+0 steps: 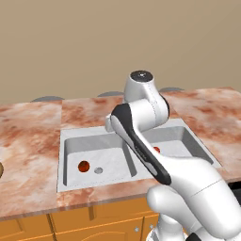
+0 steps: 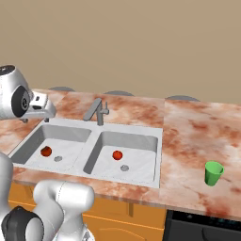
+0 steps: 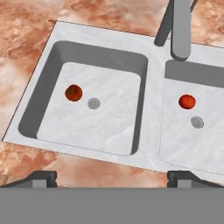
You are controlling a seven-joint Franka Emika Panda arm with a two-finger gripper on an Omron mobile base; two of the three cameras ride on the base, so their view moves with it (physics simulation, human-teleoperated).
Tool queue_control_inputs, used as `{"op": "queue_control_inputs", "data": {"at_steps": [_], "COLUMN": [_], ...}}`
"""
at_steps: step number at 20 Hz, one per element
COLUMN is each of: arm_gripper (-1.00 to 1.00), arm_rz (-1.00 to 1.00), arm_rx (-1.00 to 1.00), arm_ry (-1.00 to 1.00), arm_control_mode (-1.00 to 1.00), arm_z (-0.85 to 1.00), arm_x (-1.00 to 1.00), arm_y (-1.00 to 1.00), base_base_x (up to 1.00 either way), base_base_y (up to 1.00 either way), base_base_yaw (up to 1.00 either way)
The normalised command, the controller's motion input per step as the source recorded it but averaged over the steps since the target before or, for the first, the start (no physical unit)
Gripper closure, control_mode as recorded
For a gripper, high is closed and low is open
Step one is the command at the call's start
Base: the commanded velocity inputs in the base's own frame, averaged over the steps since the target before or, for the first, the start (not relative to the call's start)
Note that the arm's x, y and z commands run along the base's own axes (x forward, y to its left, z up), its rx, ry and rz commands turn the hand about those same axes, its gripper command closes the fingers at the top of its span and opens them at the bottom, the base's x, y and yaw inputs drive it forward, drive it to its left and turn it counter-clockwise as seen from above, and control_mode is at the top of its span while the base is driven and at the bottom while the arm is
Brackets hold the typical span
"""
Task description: Remove the tomato and tomato from the sink. Then move the bowl and cup from the counter to the sink for washing.
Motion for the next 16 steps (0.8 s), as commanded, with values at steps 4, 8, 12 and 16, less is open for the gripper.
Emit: {"op": "queue_control_inputs", "data": {"at_steps": [4, 8, 12, 16], "arm_gripper": [-1.00, -1.00, -1.00, -1.00], "arm_rz": [0.02, 0.02, 0.02, 0.14], "arm_rx": [0.00, 0.00, 0.00, 0.00], "arm_ry": [0.04, 0.02, 0.00, -0.01], "arm_control_mode": [-1.00, -1.00, -1.00, -1.00], "arm_z": [-0.22, -0.22, -0.21, -0.20], "arm_x": [0.18, 0.11, 0.08, 0.05], "arm_y": [0.01, 0.04, 0.10, 0.11], "base_base_x": [0.00, 0.00, 0.00, 0.00], "base_base_y": [0.00, 0.00, 0.00, 0.00], "base_base_yaw": [0.00, 0.00, 0.00, 0.00]}}
